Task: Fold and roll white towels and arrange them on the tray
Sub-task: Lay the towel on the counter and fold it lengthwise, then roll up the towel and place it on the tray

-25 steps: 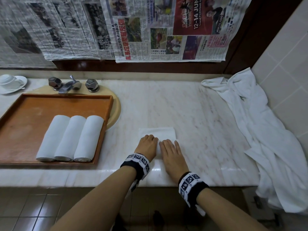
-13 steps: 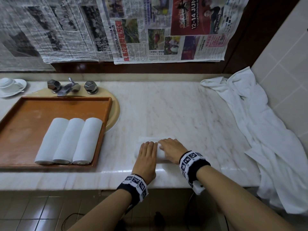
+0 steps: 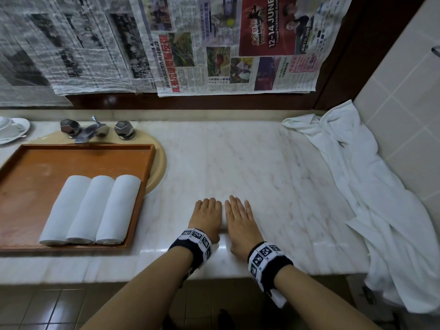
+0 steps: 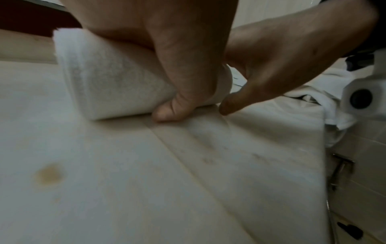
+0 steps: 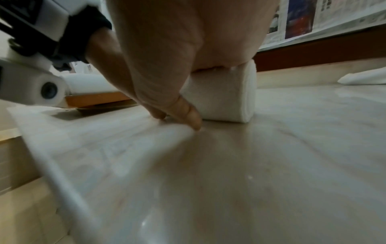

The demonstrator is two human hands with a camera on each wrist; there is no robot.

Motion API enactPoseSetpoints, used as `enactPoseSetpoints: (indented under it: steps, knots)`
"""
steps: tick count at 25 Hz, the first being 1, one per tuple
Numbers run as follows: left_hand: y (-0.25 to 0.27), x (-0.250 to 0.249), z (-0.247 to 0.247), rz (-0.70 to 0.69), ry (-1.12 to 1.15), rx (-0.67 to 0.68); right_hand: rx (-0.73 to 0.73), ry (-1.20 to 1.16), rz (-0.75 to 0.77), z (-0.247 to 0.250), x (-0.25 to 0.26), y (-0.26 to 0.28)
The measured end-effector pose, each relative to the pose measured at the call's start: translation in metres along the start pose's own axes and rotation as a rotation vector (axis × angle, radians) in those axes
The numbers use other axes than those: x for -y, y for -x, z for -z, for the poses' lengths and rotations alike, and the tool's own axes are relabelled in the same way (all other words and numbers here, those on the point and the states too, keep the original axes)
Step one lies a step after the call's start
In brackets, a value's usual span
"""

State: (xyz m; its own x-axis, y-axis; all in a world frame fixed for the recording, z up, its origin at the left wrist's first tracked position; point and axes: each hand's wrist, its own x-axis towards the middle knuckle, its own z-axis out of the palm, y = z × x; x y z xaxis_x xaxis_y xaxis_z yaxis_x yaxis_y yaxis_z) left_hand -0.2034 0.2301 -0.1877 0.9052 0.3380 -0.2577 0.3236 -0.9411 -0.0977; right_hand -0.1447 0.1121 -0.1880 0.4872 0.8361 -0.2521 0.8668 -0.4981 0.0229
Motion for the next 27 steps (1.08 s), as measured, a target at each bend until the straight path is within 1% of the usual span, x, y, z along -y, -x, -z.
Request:
enactPoseSetpoints:
  steps: [4,9,12,15,17,20,23,25,27]
  knots:
    - [-0.016,0.004,0.003,0.002,-0.016,0.031,0.077,-0.037,-0.011,0.007,-0.004,-0.017]
    - [-0.036,0.008,0.005,0.02,0.004,0.068,0.118,-0.055,0.008,0.014,-0.013,-0.038]
    - [-0.048,0.011,0.008,0.03,0.017,0.125,0.133,-0.105,0.018,0.019,-0.019,-0.05]
    - [-0.056,0.012,0.008,0.029,-0.01,0.148,0.157,-0.153,0.014,0.023,-0.024,-0.061]
    - [-0.058,0.013,0.009,0.031,-0.007,0.16,0.198,-0.187,0.005,0.028,-0.026,-0.066]
    - [-0.058,0.015,0.016,0.032,0.051,0.213,0.304,-0.249,-0.032,0.035,-0.033,-0.076]
    - [-0.049,0.015,0.018,0.008,0.151,0.255,0.361,-0.338,-0.095,0.036,-0.037,-0.077]
    - [-0.039,0.017,0.019,-0.032,0.143,0.249,0.388,-0.349,-0.1,0.036,-0.032,-0.069]
    - [-0.028,0.023,0.025,-0.074,0.104,0.197,0.395,-0.365,-0.105,0.042,-0.025,-0.061]
